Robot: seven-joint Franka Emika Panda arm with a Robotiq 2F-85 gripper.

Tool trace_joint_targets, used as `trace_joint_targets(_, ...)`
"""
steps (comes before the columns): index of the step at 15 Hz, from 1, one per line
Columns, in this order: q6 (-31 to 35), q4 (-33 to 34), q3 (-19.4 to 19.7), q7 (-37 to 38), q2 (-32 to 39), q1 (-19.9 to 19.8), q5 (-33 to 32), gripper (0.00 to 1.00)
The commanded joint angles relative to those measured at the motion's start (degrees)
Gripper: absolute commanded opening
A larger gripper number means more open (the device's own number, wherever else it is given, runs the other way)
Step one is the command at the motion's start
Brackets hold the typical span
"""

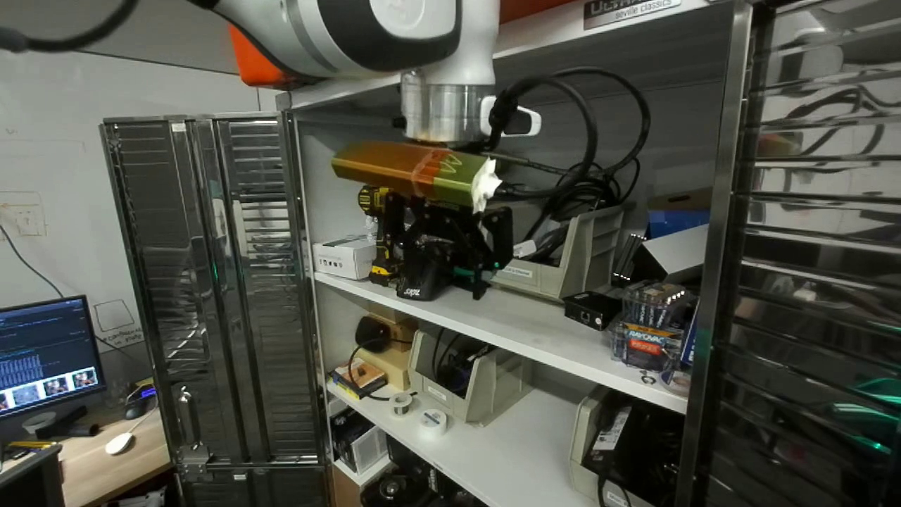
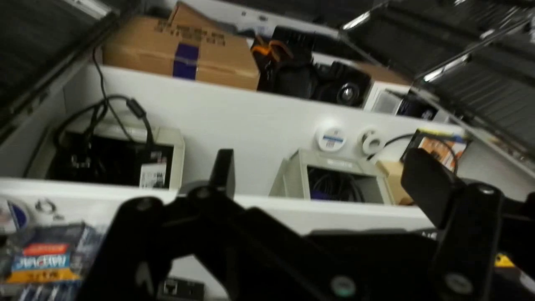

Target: Put the white object on the first shelf inside the tool box

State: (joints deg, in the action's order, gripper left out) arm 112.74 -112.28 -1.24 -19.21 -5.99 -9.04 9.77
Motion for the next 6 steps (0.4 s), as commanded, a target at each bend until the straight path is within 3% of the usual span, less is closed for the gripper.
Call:
trace_joint_targets(1,-5.25,0.12,3.22,-0.04,-1.24,2.37,-0.31,1.00)
trace_joint_targets(6,-6.33,0.06,4.12,-0.14,-1.14,2.93,-0.24,1.00)
